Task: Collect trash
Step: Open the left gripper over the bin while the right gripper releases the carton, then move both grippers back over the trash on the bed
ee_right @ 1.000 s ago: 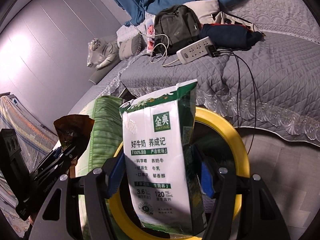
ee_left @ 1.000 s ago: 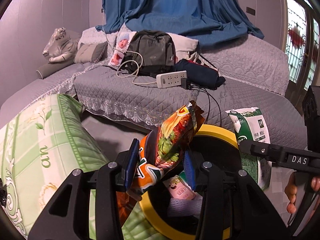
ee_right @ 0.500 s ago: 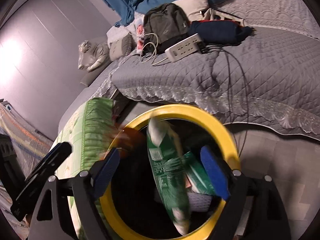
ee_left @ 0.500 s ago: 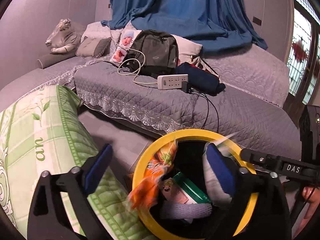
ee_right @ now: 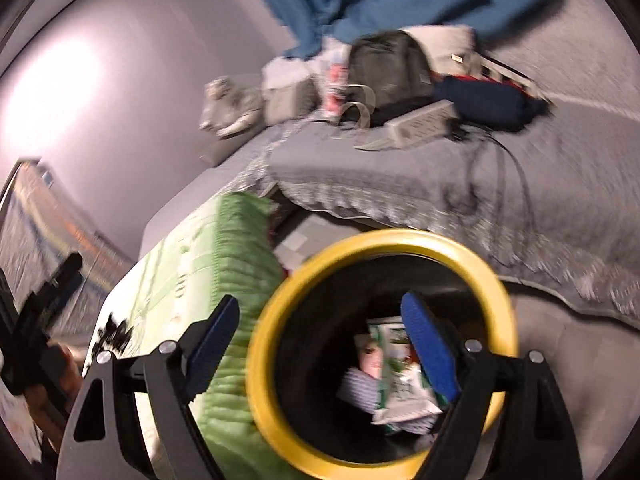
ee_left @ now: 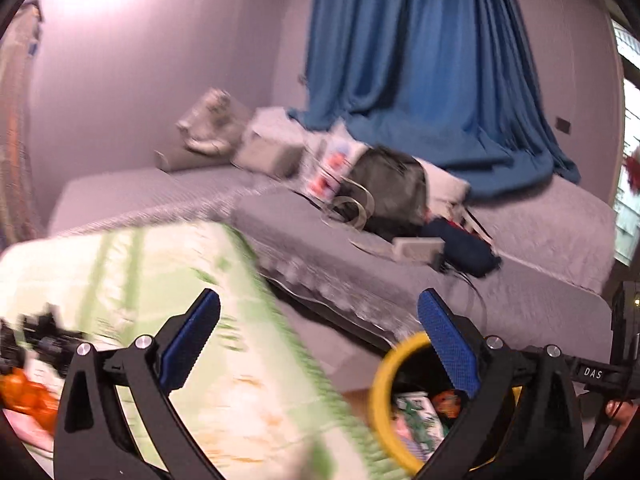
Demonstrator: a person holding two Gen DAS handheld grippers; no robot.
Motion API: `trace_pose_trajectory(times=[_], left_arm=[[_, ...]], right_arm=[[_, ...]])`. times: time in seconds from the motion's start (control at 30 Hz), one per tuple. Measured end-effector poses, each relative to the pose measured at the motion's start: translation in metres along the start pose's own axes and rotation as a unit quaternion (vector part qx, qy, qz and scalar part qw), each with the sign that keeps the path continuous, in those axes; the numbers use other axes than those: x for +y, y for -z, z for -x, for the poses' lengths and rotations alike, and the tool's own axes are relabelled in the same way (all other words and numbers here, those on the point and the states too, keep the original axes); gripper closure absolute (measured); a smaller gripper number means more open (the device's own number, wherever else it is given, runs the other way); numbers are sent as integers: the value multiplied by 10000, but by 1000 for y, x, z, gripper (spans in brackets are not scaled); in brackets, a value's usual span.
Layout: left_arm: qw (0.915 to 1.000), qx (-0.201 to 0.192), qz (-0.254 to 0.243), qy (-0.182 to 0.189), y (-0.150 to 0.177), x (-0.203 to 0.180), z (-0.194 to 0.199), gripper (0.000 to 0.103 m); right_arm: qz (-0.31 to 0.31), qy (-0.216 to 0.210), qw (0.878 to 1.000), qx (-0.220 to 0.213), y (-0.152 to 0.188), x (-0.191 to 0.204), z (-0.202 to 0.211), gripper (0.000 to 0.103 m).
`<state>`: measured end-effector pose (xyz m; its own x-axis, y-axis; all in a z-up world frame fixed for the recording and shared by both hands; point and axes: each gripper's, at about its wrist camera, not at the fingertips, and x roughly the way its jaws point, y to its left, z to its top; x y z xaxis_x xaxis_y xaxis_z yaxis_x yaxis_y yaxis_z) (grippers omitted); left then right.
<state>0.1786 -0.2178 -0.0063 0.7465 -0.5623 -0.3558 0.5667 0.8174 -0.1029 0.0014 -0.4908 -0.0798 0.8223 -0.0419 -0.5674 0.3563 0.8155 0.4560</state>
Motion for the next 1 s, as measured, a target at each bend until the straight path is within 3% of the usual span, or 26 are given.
trace_pose_trajectory(times=[0.13, 0.3, 0.4, 0.57, 0.67, 0.8, 0.87, 1.0], left_arm=[[9983, -352, 17, -455, -5, 47, 51, 8], [9924, -392, 133, -1157, 11, 121, 108, 8], [9804, -300, 194, -1936, 31, 165, 138, 8], [9611, 61, 855, -2626, 70, 238, 187, 8], [9454, 185, 1345, -2962, 94, 273, 215, 8], [9322, 141, 1788, -3143, 114, 299, 244, 8], [9290, 99, 1926, -3159, 119, 309, 253, 8], [9284, 52, 2054, -3096, 125, 318, 258, 8]], right_arm=[[741, -462, 9961, 83, -5, 61, -7, 23], [1844, -1313, 9730, 456, 3, 156, -25, 23], [2440, -1906, 9466, 899, 20, 219, -45, 23], [3327, -2457, 8943, 1706, 68, 318, -89, 23], [3853, -2511, 8621, 2127, 101, 372, -119, 23], [4311, -2551, 8270, 2551, 133, 416, -145, 23], [4481, -2467, 8160, 2692, 146, 434, -160, 25], [4542, -2240, 8121, 2898, 163, 455, -187, 33]])
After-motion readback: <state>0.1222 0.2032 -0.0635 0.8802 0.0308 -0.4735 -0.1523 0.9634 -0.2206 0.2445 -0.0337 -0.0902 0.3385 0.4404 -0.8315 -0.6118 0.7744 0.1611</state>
